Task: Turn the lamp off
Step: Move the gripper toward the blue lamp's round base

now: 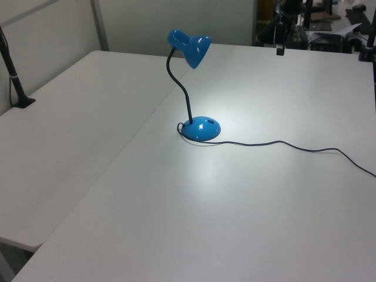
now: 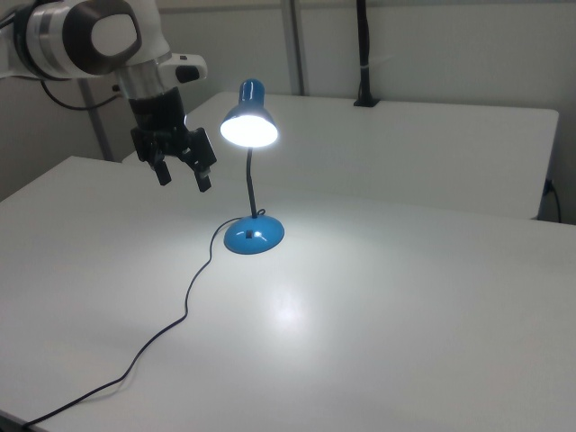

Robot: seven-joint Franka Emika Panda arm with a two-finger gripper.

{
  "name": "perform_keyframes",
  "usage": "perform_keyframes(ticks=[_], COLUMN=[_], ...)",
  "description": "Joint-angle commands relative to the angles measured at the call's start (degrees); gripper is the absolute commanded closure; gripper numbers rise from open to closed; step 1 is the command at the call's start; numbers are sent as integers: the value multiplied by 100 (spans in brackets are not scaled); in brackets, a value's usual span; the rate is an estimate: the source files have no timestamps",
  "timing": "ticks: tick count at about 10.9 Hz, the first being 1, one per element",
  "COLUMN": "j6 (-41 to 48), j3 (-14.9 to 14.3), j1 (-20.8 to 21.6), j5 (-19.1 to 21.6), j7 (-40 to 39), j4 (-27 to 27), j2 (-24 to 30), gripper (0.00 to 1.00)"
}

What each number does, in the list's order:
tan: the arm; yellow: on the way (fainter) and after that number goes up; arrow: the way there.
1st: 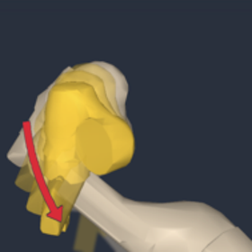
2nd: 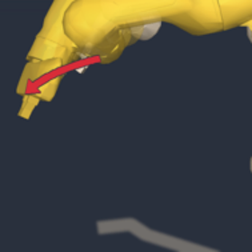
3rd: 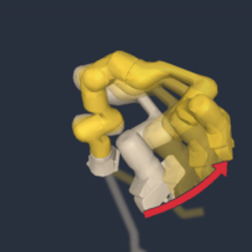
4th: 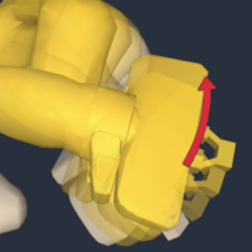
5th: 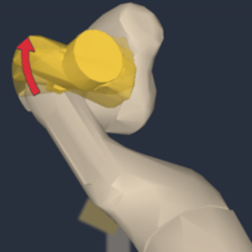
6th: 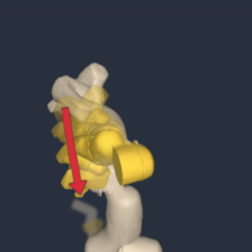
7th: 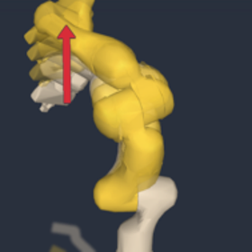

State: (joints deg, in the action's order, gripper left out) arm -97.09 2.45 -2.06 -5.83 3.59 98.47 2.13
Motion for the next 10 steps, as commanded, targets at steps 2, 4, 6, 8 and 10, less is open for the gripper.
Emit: perform_keyframes(ticks=[2, 4, 6, 8, 10], j6=[199, 199, 208, 173, 173], j3=[-16, -16, -25, -25, -16], j1=[-49, -49, -75, -66, -49], j5=[-32, -24, -6, 11, 55], j7=[28, 28, 11, -7, -42], j4=[-91, -92, -126, -135, -127], j2=[60, 60, 60, 16, 16], gripper=[0, 0, 0, 19, 77])
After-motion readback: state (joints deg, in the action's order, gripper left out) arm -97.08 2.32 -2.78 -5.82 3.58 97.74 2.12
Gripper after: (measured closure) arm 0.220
